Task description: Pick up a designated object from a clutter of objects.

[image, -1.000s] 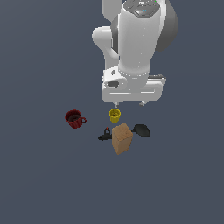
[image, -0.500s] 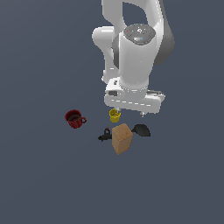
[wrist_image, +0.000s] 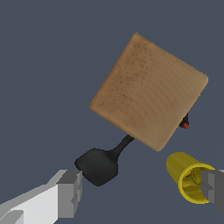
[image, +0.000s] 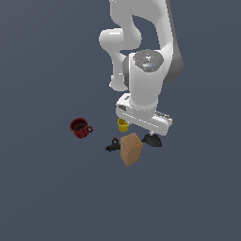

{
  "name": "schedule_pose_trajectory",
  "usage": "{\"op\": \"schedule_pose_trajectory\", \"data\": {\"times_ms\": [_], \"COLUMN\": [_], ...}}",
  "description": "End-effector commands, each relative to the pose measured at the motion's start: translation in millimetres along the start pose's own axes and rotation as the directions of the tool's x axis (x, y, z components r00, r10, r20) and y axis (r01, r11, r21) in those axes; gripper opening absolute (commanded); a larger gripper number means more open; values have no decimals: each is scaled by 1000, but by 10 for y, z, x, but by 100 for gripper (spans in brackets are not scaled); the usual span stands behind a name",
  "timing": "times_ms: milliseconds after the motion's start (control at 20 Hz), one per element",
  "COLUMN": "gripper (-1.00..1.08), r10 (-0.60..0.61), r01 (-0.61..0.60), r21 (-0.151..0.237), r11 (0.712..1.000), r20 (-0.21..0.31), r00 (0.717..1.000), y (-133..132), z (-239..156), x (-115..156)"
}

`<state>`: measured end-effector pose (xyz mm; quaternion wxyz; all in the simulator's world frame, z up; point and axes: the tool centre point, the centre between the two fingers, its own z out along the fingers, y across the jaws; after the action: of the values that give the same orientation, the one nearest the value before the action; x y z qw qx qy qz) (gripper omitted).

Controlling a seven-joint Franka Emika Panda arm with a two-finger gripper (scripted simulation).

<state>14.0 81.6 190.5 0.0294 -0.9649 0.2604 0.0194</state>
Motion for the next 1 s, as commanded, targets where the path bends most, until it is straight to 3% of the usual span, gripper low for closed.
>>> {"op": "schedule_pose_trajectory", "data": {"times_ms": [0, 450, 950], "gripper": [100, 100, 100], "r10": [71, 317, 551], "r01": [-71, -317, -551], "r21": [-1, -6, -7], "r11": [997, 949, 834], "r20": [-1, -14, -45], "r00": [997, 948, 834], "y": [-4, 14, 78], "z": [114, 509, 898], "x": [3, 9, 15]}}
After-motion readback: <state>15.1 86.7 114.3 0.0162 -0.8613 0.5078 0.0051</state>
